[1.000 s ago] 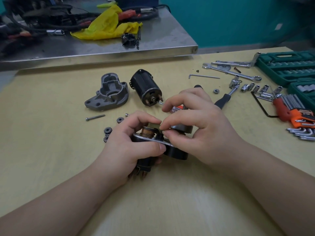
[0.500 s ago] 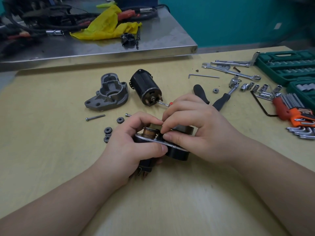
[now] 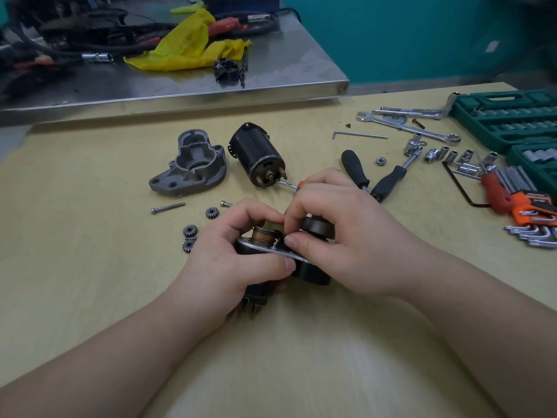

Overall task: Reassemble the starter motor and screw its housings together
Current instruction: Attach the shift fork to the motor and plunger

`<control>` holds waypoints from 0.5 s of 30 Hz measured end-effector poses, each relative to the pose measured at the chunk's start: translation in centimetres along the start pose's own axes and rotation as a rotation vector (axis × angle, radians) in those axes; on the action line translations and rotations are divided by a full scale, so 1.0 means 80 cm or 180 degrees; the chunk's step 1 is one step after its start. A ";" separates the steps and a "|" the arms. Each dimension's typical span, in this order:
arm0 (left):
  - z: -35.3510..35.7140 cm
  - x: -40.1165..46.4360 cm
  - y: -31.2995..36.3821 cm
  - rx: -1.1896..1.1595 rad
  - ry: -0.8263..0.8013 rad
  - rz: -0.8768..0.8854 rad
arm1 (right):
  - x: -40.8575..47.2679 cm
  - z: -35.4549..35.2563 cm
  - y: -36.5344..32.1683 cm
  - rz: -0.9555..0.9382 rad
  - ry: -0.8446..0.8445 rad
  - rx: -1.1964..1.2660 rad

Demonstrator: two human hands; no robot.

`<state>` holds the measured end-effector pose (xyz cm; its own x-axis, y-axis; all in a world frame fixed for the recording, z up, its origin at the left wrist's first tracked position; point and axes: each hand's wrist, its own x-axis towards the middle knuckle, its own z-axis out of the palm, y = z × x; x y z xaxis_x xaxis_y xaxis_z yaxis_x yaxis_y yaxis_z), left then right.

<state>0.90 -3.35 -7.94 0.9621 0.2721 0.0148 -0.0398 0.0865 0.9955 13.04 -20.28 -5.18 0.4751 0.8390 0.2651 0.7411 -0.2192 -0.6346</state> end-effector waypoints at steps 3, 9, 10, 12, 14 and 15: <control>0.000 0.000 0.000 -0.0026 -0.0024 0.0018 | 0.000 0.002 -0.003 0.0002 0.0028 -0.0024; -0.001 0.001 -0.004 -0.0027 -0.0038 0.0064 | -0.001 0.002 -0.006 -0.0006 0.0055 -0.0064; -0.001 0.001 -0.005 0.0010 -0.0035 0.0090 | -0.001 0.002 -0.006 -0.0016 0.0066 -0.0092; -0.002 0.001 -0.006 0.0062 -0.0031 0.0110 | -0.001 0.003 -0.008 -0.0036 0.0097 -0.0125; -0.002 0.002 -0.007 0.0084 -0.0021 0.0108 | -0.001 0.003 -0.008 -0.0010 0.0113 -0.0133; -0.003 0.002 -0.006 0.0095 -0.0021 0.0108 | -0.001 0.003 -0.009 0.0013 0.0117 -0.0132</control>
<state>0.99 -3.16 -8.47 0.9622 0.2680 0.0491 -0.0644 0.0486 0.9967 12.36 -20.05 -4.92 0.4946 0.8194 0.2896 0.7578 -0.2435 -0.6053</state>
